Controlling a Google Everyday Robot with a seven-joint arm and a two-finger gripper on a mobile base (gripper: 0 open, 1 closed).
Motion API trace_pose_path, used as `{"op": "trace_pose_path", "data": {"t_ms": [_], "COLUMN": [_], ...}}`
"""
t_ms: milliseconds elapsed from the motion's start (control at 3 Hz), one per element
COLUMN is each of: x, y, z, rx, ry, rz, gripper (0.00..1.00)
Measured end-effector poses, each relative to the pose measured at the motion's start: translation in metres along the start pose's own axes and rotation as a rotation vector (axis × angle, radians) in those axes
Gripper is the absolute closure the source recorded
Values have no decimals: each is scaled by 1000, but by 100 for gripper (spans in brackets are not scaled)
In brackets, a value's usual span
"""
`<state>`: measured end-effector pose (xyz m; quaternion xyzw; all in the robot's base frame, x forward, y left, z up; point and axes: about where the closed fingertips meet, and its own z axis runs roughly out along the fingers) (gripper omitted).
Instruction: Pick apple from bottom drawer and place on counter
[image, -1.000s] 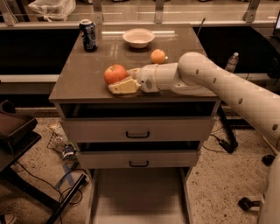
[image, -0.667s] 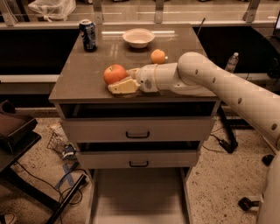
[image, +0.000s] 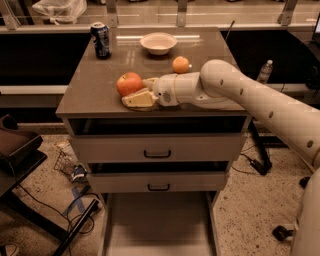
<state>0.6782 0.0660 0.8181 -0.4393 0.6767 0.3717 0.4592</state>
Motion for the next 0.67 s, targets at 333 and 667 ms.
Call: {"op": "trace_pose_path", "data": {"t_ms": [333,667], "x": [0,0], "y": [1,1], "z": [2,2], "rx": [-4,-4], "ry": [0,0], "rz": [0,0], "gripper": [0,0]}}
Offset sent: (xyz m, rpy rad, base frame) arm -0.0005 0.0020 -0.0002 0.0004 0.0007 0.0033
